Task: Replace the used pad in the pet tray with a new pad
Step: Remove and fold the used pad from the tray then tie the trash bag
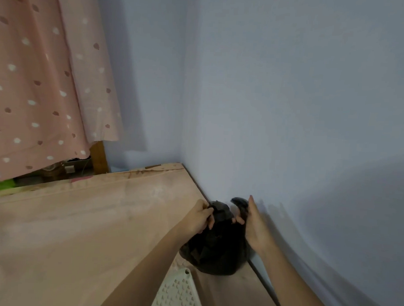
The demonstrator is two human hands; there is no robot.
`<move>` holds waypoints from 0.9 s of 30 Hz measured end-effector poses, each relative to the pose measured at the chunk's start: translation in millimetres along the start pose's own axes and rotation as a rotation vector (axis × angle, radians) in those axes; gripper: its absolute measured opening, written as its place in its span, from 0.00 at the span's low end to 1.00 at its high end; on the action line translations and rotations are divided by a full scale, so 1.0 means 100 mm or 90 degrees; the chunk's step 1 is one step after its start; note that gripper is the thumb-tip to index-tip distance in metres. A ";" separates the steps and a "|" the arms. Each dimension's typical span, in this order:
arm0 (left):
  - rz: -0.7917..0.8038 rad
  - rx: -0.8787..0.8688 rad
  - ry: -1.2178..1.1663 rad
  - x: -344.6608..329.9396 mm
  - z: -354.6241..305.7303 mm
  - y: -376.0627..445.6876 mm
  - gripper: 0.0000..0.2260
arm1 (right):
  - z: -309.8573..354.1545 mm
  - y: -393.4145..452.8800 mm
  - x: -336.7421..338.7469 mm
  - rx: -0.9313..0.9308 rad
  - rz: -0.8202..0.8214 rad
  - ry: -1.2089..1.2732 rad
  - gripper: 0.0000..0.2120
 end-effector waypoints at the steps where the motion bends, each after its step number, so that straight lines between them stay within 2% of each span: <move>1: -0.003 -0.008 -0.007 -0.02 0.02 -0.01 0.04 | -0.03 0.00 -0.01 0.009 0.029 0.007 0.16; 2: -0.005 -0.022 -0.001 -0.03 0.04 -0.03 0.04 | -0.08 0.00 -0.03 0.016 0.055 -0.004 0.11; 4: -0.001 -0.063 -0.004 -0.05 0.09 -0.06 0.04 | -0.18 0.01 -0.02 0.024 0.064 -0.061 0.10; 7: 0.008 -0.099 -0.008 -0.08 0.15 -0.09 0.03 | -0.30 0.00 0.00 0.036 0.015 -0.140 0.09; 9: 0.005 -0.095 -0.029 -0.10 0.20 -0.10 0.04 | -0.34 -0.01 0.00 0.031 -0.035 -0.178 0.06; 12: 0.023 -0.084 -0.061 -0.13 0.26 -0.11 0.07 | -0.39 -0.02 -0.03 0.019 -0.099 -0.223 0.07; 14: 0.041 -0.105 -0.062 -0.15 0.27 -0.12 0.07 | -0.42 -0.03 -0.08 0.023 -0.085 -0.248 0.07; 16: 0.048 -0.118 -0.072 -0.16 0.30 -0.13 0.02 | -0.46 -0.05 -0.14 0.008 -0.020 -0.225 0.08; 19: 0.019 -0.063 -0.087 -0.17 0.36 -0.13 0.05 | -0.50 -0.08 -0.23 -0.027 0.090 -0.137 0.12; 22: -0.007 0.000 -0.060 -0.18 0.38 -0.09 0.08 | -0.52 -0.10 -0.29 -0.024 0.157 -0.126 0.17; 24: -0.002 0.016 -0.024 -0.15 0.38 -0.06 0.08 | -0.55 -0.10 -0.26 -0.038 0.134 -0.136 0.17; 27: 0.047 0.061 -0.038 -0.13 0.39 -0.06 0.12 | -0.52 -0.11 -0.17 -0.017 0.050 -0.216 0.11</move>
Point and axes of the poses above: each hand's wrist, its own y-axis towards the middle knuckle, its own x-axis out of the back of the hand, z = x × y, the point moved 4 cm from there along y, towards the middle knuckle, and after that the axes turned 7 degrees about -x, right-handed, at the moved point
